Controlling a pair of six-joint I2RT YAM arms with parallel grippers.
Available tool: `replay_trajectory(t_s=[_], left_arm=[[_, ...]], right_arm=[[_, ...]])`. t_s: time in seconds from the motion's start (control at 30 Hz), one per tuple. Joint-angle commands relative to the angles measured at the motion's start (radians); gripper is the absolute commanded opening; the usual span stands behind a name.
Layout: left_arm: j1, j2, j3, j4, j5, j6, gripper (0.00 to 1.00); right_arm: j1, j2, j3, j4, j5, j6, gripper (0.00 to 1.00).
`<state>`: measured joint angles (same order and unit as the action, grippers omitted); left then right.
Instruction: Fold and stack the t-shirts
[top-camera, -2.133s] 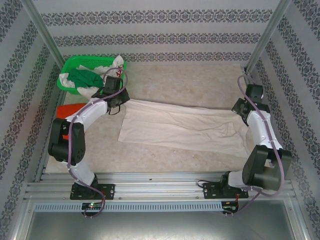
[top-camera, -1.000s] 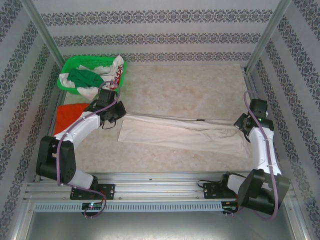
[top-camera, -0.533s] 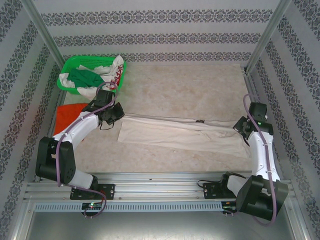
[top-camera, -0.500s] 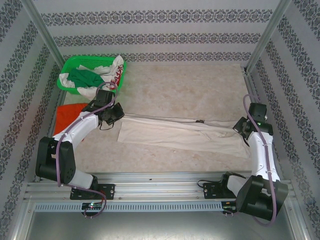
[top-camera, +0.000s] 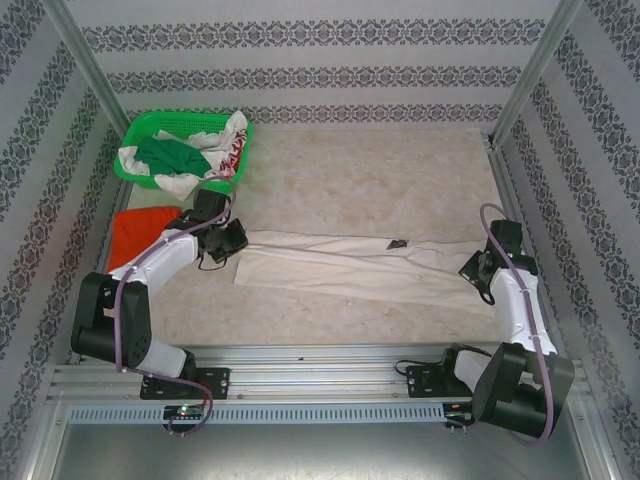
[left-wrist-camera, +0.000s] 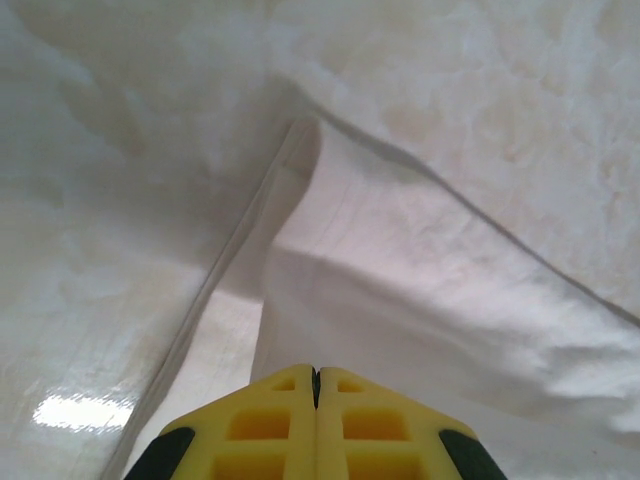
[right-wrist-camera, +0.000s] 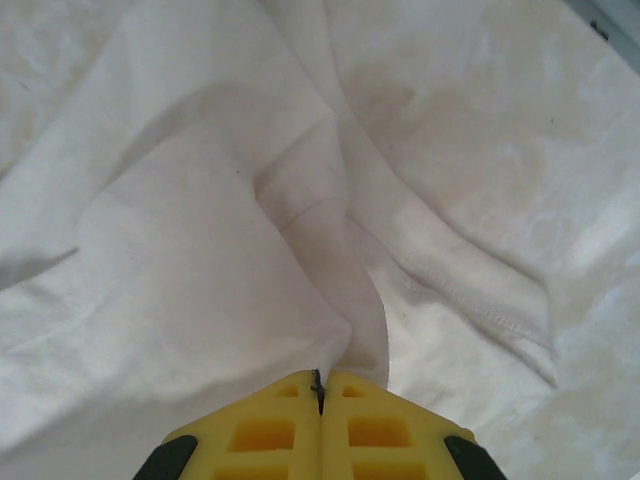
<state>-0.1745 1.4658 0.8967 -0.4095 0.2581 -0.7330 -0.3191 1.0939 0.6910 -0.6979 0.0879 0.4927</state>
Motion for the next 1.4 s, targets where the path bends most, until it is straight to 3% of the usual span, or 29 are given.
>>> replay_trajectory(t_s=[0.0,0.43,1.07,1.37], left_arm=[[0.019,0.024,-0.021,-0.033,-0.015,0.027,0.0],[0.019,0.13,-0.045,-0.007,-0.014,0.04,0.0],[0.054,0.123,0.167,-0.051,-0.051,0.116,0.0],[0.063,0.138,0.099,-0.032,-0.035,0.109,0.0]], right_arm=[[-0.011,0.027,-0.019,0.026,-0.004,0.025,0.0],[-0.011,0.129,-0.024,0.074,-0.043,0.043,0.01],[-0.01,-0.123,0.027,-0.025,-0.063,0.045,0.0],[-0.011,-0.081,-0.083,0.012,-0.1,0.076,0.0]])
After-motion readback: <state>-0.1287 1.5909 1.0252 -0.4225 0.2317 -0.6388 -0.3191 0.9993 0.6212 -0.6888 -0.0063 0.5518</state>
